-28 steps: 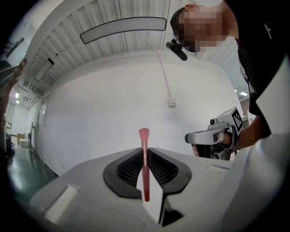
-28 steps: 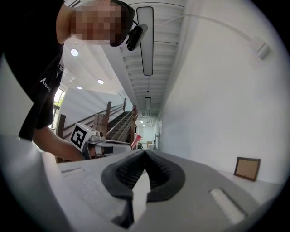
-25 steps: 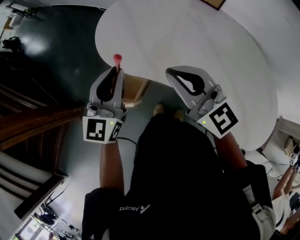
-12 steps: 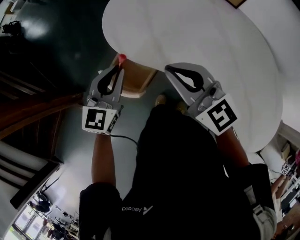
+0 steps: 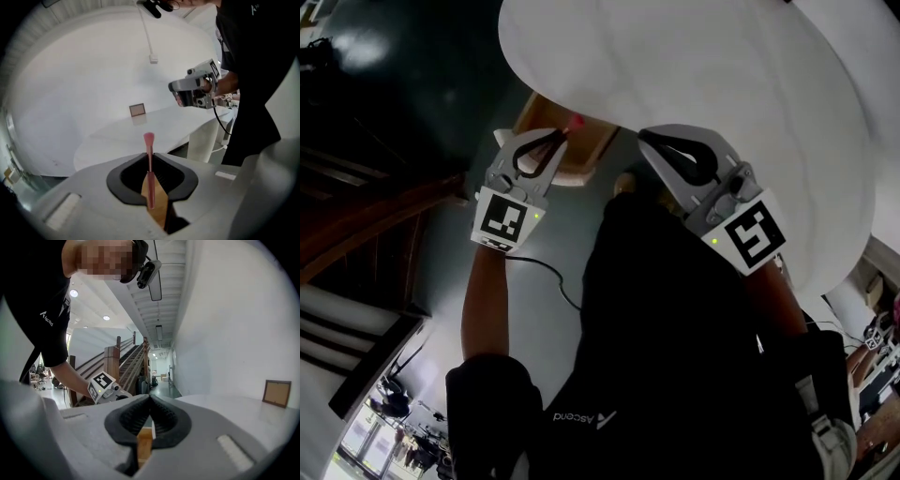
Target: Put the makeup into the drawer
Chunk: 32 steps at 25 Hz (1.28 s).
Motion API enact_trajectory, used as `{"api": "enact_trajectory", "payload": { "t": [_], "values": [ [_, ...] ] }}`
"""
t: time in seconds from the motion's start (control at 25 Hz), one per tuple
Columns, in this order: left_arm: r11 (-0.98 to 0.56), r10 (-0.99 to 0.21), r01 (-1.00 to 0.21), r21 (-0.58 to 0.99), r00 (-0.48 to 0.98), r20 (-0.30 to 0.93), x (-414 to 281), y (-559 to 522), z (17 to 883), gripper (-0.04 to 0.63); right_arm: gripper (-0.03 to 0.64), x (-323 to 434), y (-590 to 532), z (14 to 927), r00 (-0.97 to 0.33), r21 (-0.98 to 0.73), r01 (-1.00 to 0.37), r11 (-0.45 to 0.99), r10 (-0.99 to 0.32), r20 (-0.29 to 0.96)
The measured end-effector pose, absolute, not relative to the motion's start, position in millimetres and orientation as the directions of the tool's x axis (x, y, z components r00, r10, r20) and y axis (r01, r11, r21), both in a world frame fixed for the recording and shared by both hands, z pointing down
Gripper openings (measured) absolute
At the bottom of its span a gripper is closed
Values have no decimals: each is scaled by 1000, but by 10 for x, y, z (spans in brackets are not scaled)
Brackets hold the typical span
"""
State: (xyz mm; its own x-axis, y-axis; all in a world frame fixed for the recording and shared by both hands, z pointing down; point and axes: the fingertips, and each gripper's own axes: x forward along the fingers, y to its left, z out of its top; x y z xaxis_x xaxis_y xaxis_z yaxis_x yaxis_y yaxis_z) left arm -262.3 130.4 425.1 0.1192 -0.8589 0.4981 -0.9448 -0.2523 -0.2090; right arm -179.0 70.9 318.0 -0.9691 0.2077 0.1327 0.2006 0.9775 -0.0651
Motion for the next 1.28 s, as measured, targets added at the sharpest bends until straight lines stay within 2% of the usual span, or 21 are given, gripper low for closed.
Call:
{"api": "enact_trajectory", "payload": {
  "t": [0.32,0.72,0.96,1.28],
  "values": [
    [-466,-704,-860,-210,216,677,-2530,1320,4922,54,3,-1820,670,3291,-971,-79,172,982,182,156],
    [-661,-487,-731,-167,249,837,-2623,1244,5637,54,3,-1833,614,3379,-977,-95,117,989,132,167],
    [-782,-363,-608,-137,265,893,-2650,1175,6011,54,3,-1723,525,3480,-976,-94,52,994,70,204],
    [-852,-264,-517,-86,281,923,-2675,1158,6442,54,3,-1638,439,3613,-970,-86,-22,996,-1,243]
  ]
}}
